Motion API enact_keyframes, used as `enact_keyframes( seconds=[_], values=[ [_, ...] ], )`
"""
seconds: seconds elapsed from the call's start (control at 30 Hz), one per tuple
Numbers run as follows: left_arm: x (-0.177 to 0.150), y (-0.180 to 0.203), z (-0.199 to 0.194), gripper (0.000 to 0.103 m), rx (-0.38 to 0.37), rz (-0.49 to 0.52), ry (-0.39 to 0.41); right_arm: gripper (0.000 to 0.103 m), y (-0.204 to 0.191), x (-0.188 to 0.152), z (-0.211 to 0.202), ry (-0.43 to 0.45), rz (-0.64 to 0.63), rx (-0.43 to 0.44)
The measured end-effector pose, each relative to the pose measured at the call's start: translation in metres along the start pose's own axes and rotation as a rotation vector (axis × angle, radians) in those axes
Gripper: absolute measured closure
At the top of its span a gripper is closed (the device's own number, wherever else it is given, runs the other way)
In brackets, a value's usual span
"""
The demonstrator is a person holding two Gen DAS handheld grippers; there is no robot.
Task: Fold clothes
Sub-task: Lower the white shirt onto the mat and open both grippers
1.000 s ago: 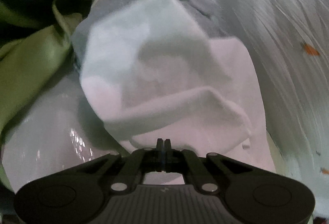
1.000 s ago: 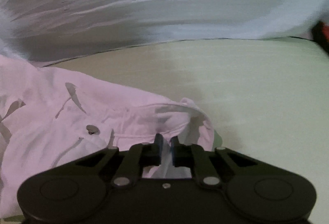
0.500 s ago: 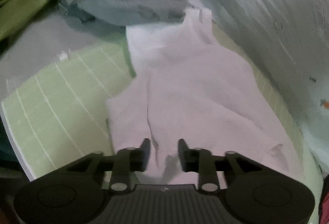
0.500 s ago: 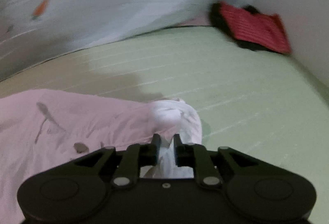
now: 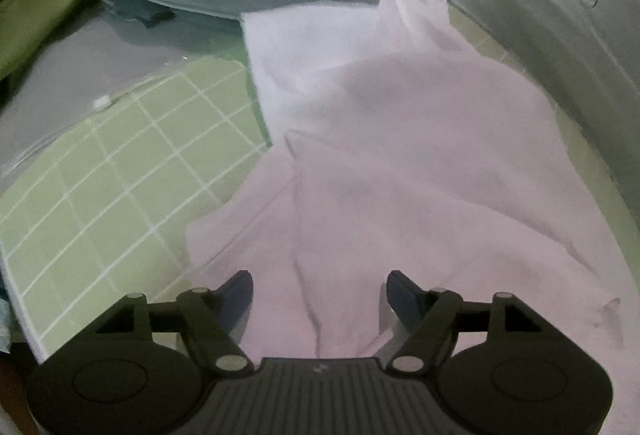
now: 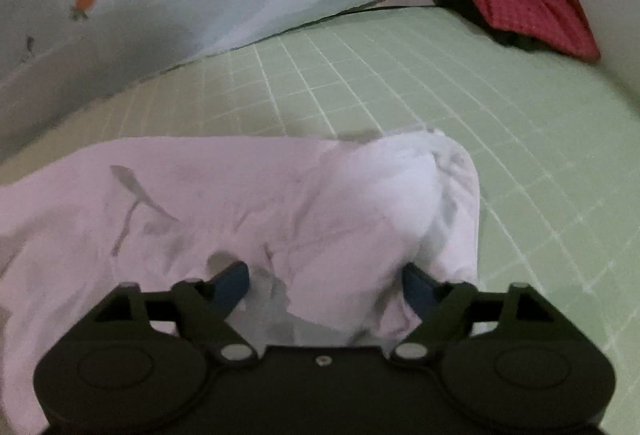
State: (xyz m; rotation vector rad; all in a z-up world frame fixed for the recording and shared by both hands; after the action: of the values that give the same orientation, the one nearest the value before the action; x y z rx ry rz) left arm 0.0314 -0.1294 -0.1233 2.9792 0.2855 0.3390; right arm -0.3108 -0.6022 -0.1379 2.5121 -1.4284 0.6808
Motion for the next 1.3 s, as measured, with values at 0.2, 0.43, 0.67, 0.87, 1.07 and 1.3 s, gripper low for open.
enact_keyframes(
  seconds=[0.2,0.43,0.67,0.87,1.07,1.3],
  values=[
    [0.012,0.036,0.021,0.024,-0.001,0.049,-0.022,0.026,-0.008,0.044,0.031,0.035,-0.076,-0.043],
    [0.017,0.080,0.029,0.023,-0.021,0.123,-0.005,0.019,-0.019,0.113,0.065,0.021,-0.110,-0.111],
    [0.016,0.077,0.017,0.023,0.033,0.150,0.059,0.000,-0.050,0.109,0.044,0.084,-0.153,-0.073],
    [0.023,0.066,0.008,0.023,0.036,0.150,0.078,0.000,-0.084,0.103,0.029,0.132,-0.202,-0.015],
    [0.019,0.072,0.018,0.023,0.009,0.164,0.038,0.000,-0.140,0.107,0.046,0.099,-0.276,0.095],
    [0.013,0.077,0.028,0.020,0.025,0.188,0.024,0.011,-0.162,0.109,0.075,-0.015,-0.270,0.097]
  ],
)
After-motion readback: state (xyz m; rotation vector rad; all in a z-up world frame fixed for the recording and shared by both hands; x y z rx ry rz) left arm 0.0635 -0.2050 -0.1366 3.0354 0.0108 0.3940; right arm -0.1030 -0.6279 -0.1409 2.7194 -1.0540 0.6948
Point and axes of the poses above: each gripper's, at about its wrist camera, not at the fingertips, and z roughly the way its jaws point, y to its right, x to its top, the point moved 4 cm from there along z, roughly the way its jaws point, and after that the axes turned 9 degrees about -y, right-handed, at the moved point
